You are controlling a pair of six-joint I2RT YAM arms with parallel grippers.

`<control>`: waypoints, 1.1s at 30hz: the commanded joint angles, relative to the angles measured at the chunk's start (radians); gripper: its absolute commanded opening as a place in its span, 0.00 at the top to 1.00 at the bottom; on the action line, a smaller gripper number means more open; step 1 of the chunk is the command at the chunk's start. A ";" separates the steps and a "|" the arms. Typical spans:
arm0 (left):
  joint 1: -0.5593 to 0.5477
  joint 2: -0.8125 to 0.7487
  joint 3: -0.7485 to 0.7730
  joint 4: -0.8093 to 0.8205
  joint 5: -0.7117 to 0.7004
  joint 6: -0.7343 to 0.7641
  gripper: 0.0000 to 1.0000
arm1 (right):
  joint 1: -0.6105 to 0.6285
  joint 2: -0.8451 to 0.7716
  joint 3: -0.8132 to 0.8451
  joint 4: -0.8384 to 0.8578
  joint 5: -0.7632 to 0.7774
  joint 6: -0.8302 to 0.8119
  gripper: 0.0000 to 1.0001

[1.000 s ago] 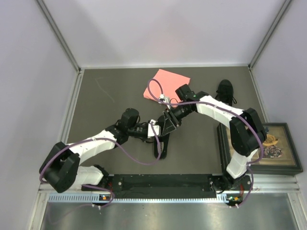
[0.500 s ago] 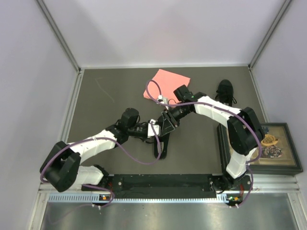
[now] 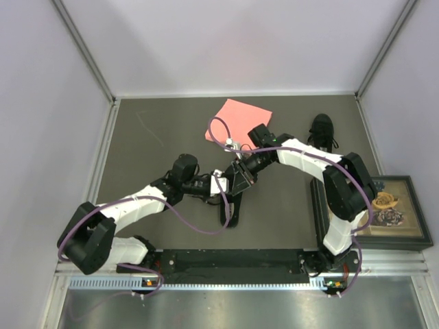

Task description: Tie the shoes

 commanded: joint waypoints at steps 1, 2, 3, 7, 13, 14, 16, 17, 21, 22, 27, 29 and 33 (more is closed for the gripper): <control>-0.003 -0.003 -0.007 0.058 0.056 0.015 1.00 | 0.011 -0.001 -0.001 0.060 -0.040 -0.004 0.88; -0.005 -0.001 -0.010 0.057 0.056 0.017 1.00 | 0.010 -0.001 0.007 0.051 -0.046 -0.008 0.92; -0.003 -0.003 -0.007 0.054 0.058 0.023 1.00 | 0.010 0.000 0.008 0.045 -0.048 -0.011 1.00; -0.003 -0.006 -0.009 0.032 0.052 0.038 1.00 | -0.002 -0.015 -0.001 0.043 -0.045 -0.019 1.00; 0.012 -0.034 0.006 -0.066 0.029 0.067 0.76 | -0.042 -0.063 -0.030 0.054 -0.012 -0.019 1.00; 0.024 -0.049 0.011 -0.097 0.029 0.072 0.63 | -0.044 -0.067 -0.030 0.049 -0.006 -0.024 1.00; 0.047 -0.067 0.016 -0.130 0.026 0.078 0.55 | -0.044 -0.080 -0.031 0.043 0.000 -0.031 1.00; 0.058 -0.092 0.023 -0.175 0.027 0.081 0.51 | -0.044 -0.084 -0.031 0.045 0.003 -0.030 1.00; 0.132 -0.142 0.043 -0.262 -0.013 0.074 0.46 | -0.042 -0.087 -0.035 0.054 0.011 -0.021 1.00; 0.176 -0.144 0.046 -0.279 -0.023 0.083 0.46 | -0.042 -0.089 -0.035 0.051 0.012 -0.021 1.00; 0.270 -0.060 0.095 -0.383 -0.085 0.179 0.48 | -0.030 -0.086 -0.030 0.034 0.026 -0.027 1.00; 0.279 -0.009 0.129 -0.462 -0.080 0.230 0.50 | -0.030 -0.087 -0.028 0.032 0.028 -0.025 1.00; 0.278 0.054 0.163 -0.503 -0.018 0.221 0.51 | -0.025 -0.086 -0.024 0.034 0.031 -0.016 1.00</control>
